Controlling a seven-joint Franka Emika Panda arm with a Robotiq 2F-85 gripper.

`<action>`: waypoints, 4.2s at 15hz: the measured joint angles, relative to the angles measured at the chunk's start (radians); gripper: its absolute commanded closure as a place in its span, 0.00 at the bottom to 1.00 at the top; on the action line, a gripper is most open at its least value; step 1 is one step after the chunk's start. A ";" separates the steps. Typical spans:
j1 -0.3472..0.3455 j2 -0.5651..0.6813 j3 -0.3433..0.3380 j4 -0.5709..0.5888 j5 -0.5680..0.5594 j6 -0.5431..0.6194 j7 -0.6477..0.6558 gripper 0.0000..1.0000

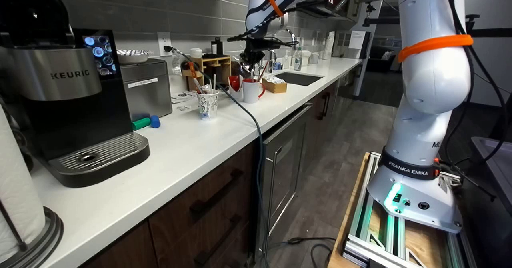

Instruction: Remove the spoon from the mug

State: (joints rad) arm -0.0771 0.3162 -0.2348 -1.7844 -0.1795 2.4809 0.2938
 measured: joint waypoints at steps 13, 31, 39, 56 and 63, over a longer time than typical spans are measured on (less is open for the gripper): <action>0.040 -0.353 0.142 -0.262 0.043 0.121 -0.018 1.00; 0.134 -0.407 0.189 -0.363 0.565 0.196 -0.442 1.00; 0.115 -0.347 0.187 -0.336 0.580 0.196 -0.475 1.00; 0.082 -0.290 0.202 -0.334 0.522 -0.028 -0.481 0.00; 0.052 -0.457 0.184 -0.333 0.437 -0.231 -0.441 0.00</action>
State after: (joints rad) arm -0.0250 -0.1410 -0.0511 -2.1172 0.2575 2.2496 -0.1469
